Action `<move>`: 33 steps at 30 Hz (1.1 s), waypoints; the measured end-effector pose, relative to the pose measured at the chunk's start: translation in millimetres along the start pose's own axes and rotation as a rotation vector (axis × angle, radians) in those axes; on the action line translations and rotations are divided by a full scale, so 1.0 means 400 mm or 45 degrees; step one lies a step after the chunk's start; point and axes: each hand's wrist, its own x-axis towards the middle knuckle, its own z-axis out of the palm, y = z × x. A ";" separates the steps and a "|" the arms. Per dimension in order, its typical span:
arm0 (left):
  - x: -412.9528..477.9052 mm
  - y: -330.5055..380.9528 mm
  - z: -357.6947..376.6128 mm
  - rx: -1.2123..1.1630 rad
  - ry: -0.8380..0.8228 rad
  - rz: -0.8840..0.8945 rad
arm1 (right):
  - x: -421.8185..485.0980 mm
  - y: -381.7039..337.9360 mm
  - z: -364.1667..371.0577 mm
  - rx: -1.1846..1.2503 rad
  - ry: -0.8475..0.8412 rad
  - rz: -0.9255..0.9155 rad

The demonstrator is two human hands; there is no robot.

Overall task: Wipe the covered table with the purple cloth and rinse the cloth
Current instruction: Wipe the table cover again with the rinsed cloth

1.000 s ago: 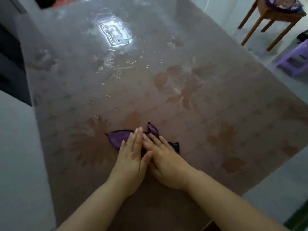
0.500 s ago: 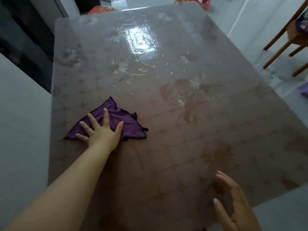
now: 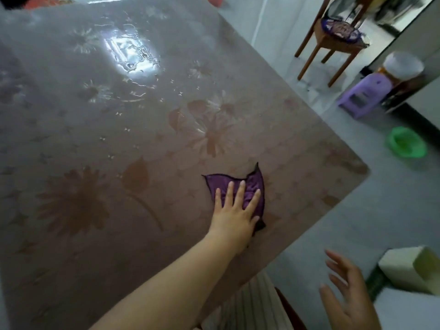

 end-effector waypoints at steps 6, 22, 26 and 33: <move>-0.161 -0.157 0.081 0.110 0.294 -0.314 | 0.092 0.017 -0.041 -0.018 -0.069 -0.127; 0.630 0.639 -0.043 -0.141 0.162 -0.273 | 0.821 0.202 -0.698 0.054 -0.231 -0.301; 0.712 0.623 -0.094 -0.180 0.139 -0.439 | 0.994 0.220 -0.763 0.066 -0.439 -0.096; 0.554 0.293 -0.122 -0.431 0.398 -1.504 | 1.071 0.148 -0.614 -0.063 -0.779 -0.611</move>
